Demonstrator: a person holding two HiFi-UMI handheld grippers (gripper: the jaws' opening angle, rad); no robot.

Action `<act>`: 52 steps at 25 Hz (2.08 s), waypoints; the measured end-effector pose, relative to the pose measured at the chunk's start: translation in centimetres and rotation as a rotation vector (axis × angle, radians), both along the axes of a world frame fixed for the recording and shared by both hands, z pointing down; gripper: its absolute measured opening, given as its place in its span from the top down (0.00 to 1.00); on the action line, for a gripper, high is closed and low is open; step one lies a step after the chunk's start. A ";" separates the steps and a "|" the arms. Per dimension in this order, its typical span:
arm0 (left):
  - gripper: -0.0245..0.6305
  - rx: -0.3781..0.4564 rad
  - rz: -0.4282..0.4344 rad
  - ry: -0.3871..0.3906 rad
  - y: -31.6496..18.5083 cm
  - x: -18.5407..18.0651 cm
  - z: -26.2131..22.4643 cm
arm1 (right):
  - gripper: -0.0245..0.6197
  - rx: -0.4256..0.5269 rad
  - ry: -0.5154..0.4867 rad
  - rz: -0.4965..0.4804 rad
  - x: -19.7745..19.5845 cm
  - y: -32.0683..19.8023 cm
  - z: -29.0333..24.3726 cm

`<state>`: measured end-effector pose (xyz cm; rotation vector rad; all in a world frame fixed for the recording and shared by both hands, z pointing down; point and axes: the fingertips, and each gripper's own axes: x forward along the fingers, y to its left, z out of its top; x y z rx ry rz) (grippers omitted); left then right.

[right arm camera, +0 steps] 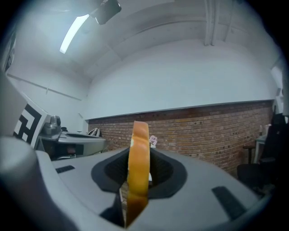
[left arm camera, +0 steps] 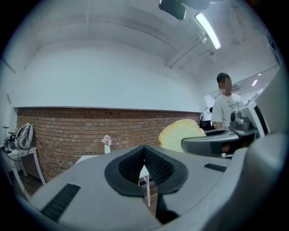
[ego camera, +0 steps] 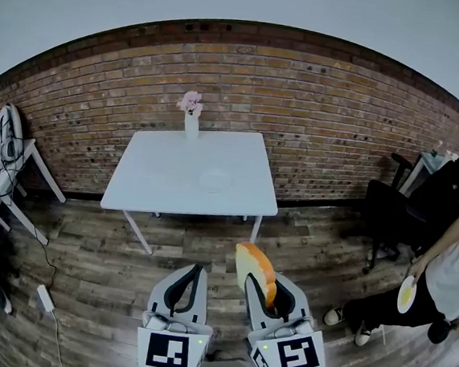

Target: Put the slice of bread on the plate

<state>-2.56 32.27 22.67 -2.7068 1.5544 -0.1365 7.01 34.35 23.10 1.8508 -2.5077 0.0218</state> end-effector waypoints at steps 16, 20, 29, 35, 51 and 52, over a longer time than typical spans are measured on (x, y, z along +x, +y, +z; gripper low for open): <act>0.95 0.003 -0.042 0.024 -6.5 -0.5 1.4 | 0.81 0.013 0.019 -0.007 1.1 -6.3 1.1; 0.95 0.024 -0.036 0.030 -10.8 -0.5 1.3 | 0.81 0.031 0.026 0.014 1.5 -10.2 0.8; 0.95 0.004 0.011 0.031 -25.7 -1.1 2.4 | 0.81 0.000 0.037 0.044 0.5 -24.2 1.9; 0.95 -0.050 0.062 0.036 -35.4 -0.8 2.4 | 0.81 -0.057 0.049 0.088 0.4 -33.0 2.1; 0.95 -0.132 0.160 -0.011 -50.7 0.1 5.4 | 0.81 -0.160 0.023 0.158 1.2 -47.3 4.8; 0.95 -0.141 0.161 -0.012 -50.8 0.1 5.9 | 0.81 -0.168 0.023 0.156 1.3 -47.5 5.2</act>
